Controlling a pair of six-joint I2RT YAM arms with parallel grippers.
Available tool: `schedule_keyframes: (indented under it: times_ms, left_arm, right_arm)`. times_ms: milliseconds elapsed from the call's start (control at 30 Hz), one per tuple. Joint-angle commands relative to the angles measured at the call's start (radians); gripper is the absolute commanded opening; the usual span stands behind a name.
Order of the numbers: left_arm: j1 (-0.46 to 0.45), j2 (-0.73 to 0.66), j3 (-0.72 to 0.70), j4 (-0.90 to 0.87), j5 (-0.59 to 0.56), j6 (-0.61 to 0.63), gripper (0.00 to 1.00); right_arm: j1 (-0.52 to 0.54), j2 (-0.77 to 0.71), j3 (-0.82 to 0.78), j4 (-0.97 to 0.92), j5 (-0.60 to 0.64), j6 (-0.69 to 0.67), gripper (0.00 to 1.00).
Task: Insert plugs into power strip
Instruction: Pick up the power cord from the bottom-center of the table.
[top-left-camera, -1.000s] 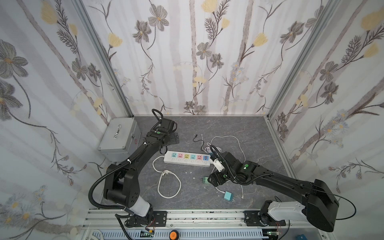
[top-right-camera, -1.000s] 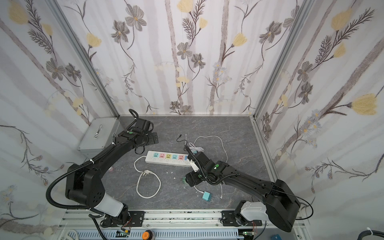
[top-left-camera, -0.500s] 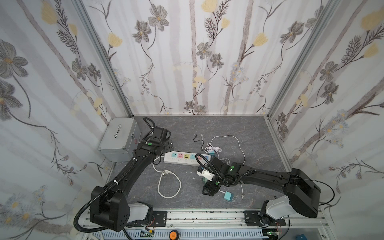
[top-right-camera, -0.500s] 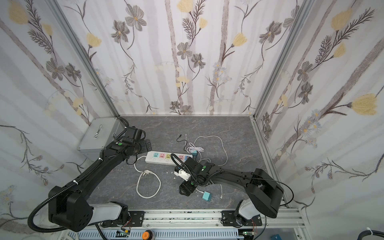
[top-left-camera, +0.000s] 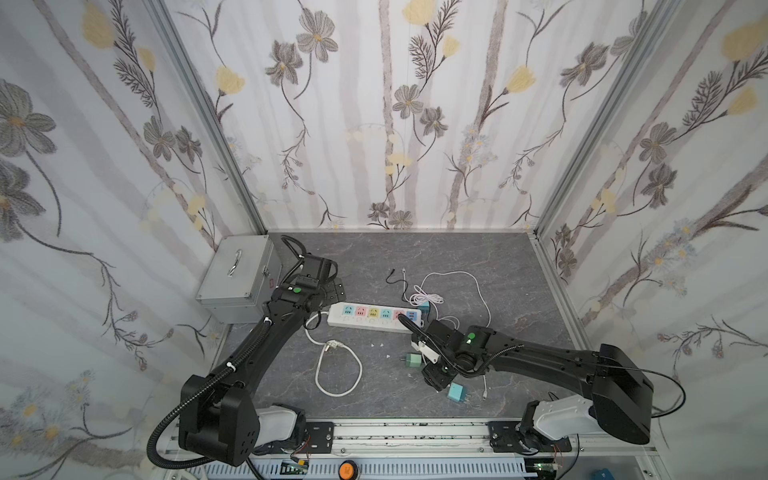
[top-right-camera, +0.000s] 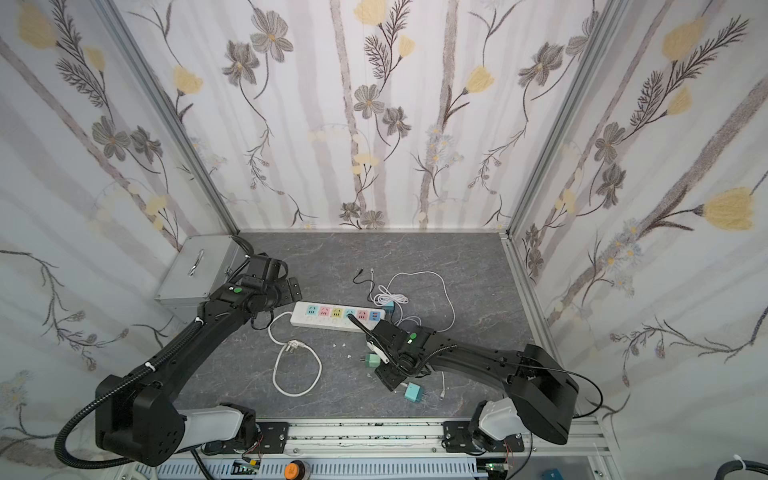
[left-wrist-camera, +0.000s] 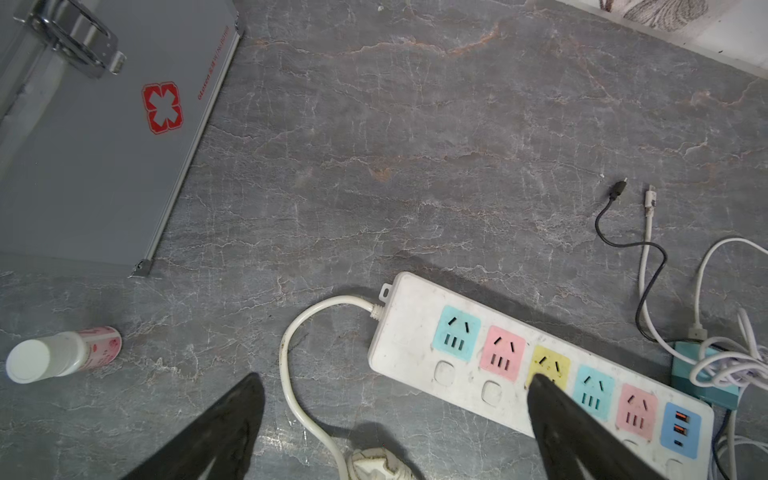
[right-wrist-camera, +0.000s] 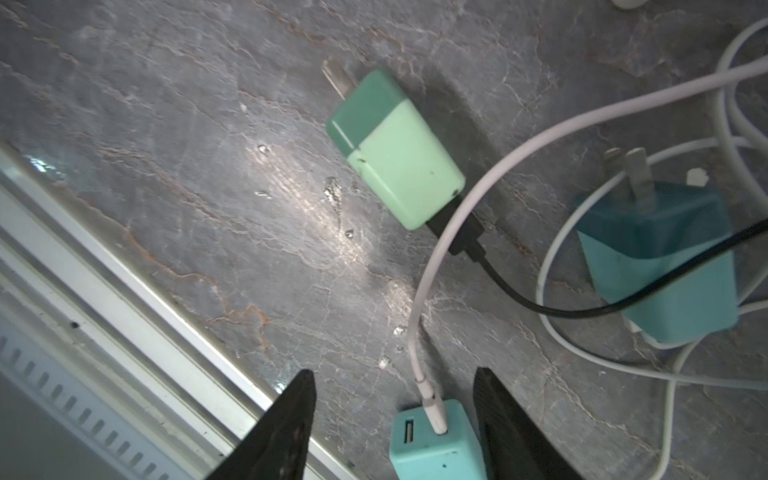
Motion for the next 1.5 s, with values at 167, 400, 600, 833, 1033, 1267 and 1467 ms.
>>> schedule_keyframes:
  times_ms: [167,400,600,833,1033,1267,1467]
  left_arm:
    - [0.014,-0.004,-0.02,0.021,0.002,-0.022,1.0]
    - [0.018,0.005,-0.025,0.026,0.008,-0.017,1.0]
    - [0.02,0.019,-0.023,0.025,0.012,-0.016,1.0]
    - [0.021,0.032,-0.024,0.02,0.016,-0.011,1.0]
    - [0.018,0.047,-0.008,0.01,0.024,-0.006,1.0]
    - [-0.01,0.056,0.039,-0.012,0.029,0.008,1.0]
    - [-0.088,0.06,0.077,0.003,0.029,0.051,1.0]
  right_arm:
    - [0.023,0.138,0.07,0.035,0.041,0.028,0.54]
    - [0.026,0.172,0.055,0.074,0.059,0.043,0.46]
    - [0.026,0.177,0.051,0.075,0.075,0.052,0.4]
    - [0.026,0.161,0.018,0.088,0.08,0.056,0.17]
    - [0.019,0.046,-0.02,0.122,0.049,0.015,0.0]
    - [-0.066,-0.215,-0.035,0.14,0.045,-0.059,0.0]
    - [-0.225,-0.386,-0.015,0.293,-0.003,-0.073,0.0]
